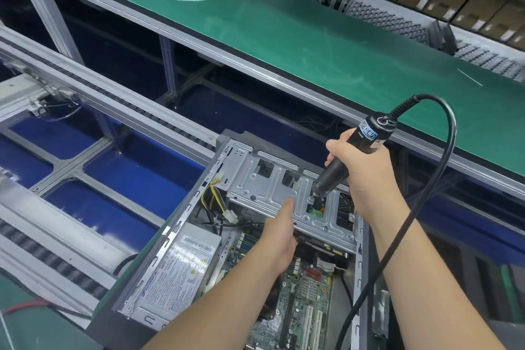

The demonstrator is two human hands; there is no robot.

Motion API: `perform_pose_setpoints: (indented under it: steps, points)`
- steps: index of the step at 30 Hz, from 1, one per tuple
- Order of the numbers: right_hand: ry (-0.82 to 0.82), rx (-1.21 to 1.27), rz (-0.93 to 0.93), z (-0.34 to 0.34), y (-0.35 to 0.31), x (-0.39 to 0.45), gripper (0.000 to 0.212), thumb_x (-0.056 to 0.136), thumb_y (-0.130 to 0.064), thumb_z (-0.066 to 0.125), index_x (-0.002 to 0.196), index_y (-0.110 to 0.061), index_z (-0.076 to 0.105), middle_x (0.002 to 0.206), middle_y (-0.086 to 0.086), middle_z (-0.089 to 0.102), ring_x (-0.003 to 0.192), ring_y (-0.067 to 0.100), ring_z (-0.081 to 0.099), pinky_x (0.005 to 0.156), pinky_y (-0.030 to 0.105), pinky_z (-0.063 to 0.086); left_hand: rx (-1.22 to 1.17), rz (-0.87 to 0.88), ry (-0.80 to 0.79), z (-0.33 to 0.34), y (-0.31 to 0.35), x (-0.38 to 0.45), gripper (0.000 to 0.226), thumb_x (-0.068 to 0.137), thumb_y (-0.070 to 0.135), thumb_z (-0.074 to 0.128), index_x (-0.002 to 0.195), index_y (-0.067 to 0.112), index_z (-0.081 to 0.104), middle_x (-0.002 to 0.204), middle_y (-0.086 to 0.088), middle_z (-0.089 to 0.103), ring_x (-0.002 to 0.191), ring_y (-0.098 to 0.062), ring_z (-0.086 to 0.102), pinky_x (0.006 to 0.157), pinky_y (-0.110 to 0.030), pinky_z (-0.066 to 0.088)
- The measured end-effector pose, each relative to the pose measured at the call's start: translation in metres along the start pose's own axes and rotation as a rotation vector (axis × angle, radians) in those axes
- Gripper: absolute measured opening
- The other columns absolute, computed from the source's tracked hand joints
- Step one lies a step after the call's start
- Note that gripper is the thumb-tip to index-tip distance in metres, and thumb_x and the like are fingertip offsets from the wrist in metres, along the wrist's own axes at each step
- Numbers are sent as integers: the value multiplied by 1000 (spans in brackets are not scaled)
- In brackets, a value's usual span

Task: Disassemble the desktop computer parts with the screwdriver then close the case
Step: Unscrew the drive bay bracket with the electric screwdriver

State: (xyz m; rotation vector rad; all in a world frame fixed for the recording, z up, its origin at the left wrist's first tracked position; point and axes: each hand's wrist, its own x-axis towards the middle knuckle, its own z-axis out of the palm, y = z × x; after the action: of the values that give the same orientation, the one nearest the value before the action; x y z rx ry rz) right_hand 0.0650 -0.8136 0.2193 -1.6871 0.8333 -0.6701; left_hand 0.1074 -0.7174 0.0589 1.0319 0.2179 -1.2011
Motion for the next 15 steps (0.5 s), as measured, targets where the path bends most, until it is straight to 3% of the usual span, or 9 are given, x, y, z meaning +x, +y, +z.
perform_pose_setpoints:
  steps: [15]
  points:
    - [-103, 6, -30, -7, 4, 5, 11, 69, -31, 76, 72, -30, 65, 76, 3, 65, 81, 24, 63, 96, 66, 55, 25, 30, 25, -3, 3, -6, 93, 97, 56, 59, 163, 15, 8, 169, -2, 13, 155, -23, 15, 124, -44, 18]
